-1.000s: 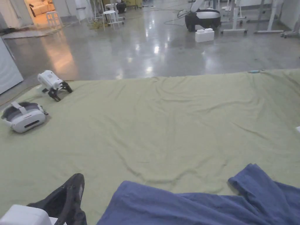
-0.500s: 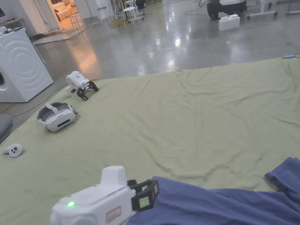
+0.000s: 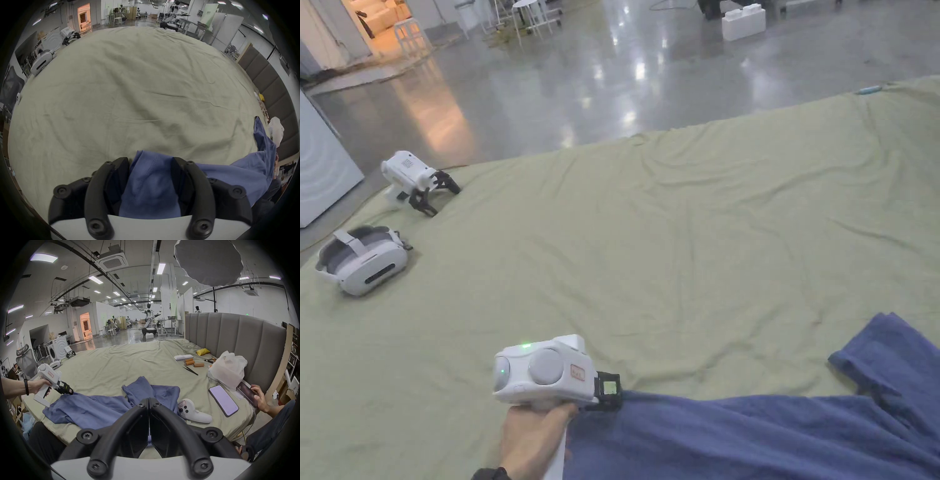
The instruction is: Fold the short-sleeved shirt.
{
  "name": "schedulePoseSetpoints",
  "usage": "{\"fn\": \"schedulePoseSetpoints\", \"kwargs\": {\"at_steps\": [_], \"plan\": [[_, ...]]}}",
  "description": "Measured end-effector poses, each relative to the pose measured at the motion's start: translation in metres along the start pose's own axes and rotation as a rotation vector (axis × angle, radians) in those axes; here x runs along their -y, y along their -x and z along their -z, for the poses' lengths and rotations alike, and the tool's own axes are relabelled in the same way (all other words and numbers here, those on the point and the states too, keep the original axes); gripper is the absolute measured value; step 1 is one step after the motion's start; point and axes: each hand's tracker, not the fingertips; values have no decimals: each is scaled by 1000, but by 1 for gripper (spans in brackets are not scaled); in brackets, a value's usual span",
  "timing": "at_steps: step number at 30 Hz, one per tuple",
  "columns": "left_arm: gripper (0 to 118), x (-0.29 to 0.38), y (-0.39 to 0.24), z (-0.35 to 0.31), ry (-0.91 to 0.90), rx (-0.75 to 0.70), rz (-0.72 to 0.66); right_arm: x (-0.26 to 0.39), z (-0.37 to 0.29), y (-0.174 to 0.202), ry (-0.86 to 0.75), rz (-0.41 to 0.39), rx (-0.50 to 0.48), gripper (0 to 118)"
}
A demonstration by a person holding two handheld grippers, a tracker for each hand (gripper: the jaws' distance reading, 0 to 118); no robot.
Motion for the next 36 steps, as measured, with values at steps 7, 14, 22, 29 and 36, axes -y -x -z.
{"fn": "schedulePoseSetpoints", "kwargs": {"at_steps": [7, 14, 22, 29, 36], "plan": [[9, 8, -35, 6, 34, -114, 230, -17, 44, -17, 70, 25, 9, 0], [9, 12, -37, 4, 2, -160, 248, -65, 193, -90, 396, -47, -5, 88], [9, 17, -29, 4, 34, -119, 216, -38, 316, -111, 692, -137, -6, 78], [9, 18, -28, 6, 22, -115, 221, -35, 302, -84, 688, -213, -47, 33], [8, 22, -13, -18, -65, -28, 149, -43, 270, -88, 577, -124, -42, 0]]}}
